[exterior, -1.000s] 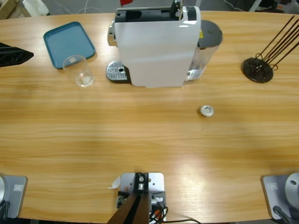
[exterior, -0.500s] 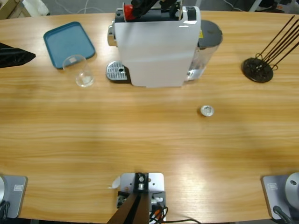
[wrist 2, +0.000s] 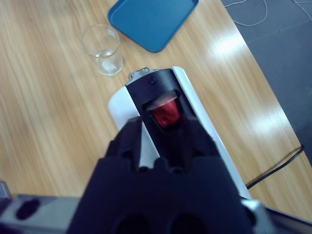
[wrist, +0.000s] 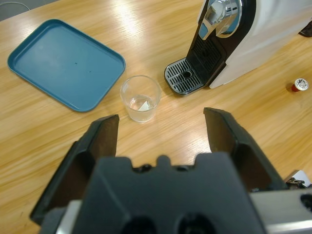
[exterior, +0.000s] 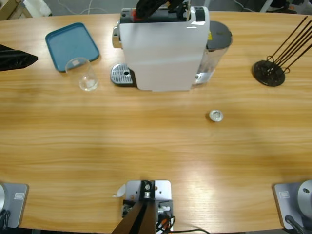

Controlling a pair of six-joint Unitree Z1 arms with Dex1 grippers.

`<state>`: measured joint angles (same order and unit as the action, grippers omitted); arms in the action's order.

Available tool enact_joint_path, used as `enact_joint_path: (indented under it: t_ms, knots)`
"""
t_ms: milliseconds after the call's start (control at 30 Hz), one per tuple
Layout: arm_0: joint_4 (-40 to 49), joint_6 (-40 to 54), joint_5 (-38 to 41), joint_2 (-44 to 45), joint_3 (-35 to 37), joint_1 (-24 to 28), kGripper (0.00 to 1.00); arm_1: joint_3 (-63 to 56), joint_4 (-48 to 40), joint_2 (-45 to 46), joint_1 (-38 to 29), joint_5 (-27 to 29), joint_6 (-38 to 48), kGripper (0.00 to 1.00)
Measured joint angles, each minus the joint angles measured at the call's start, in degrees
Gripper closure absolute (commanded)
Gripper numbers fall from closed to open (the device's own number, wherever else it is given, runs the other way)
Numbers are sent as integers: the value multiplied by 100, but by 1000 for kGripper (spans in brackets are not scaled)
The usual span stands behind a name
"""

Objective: Pour coffee

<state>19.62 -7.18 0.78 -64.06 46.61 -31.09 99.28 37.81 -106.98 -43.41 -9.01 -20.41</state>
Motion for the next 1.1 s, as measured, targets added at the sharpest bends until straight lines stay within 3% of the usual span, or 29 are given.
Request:
enact_joint_path:
  t_ms: [67,300,333,400,433,500,600,633,733,933,1033,1100]
  knots:
    - [0,0,0,0,0,0,256,0,0,0,0,-12,15,342]
    - [0,0,1,0,0,0,255,32,64,0,0,-67,34,347]
    - [0,0,1,0,0,0,256,68,101,0,0,-67,34,313]
    - [0,0,2,0,0,0,255,141,195,3,0,-66,34,133]
    - [0,0,3,0,0,0,256,163,269,11,0,-62,34,118]
    - [0,0,5,0,0,0,253,226,424,66,-63,108,34,93]
    - [0,0,31,0,0,0,253,419,778,263,-427,784,34,93]
    - [0,0,44,0,0,0,254,436,889,378,-535,959,34,147]
    - [-2,0,57,0,2,-9,255,531,1337,774,-803,1208,-109,978]
    - [-2,0,58,0,2,-48,257,1260,2958,1325,-1209,1823,-546,1000]
    - [-2,0,58,0,2,-88,256,1298,3283,1488,-1222,2465,-629,1000]
    - [-2,0,58,0,2,-105,254,1275,3277,1555,-1222,2611,-635,1000]
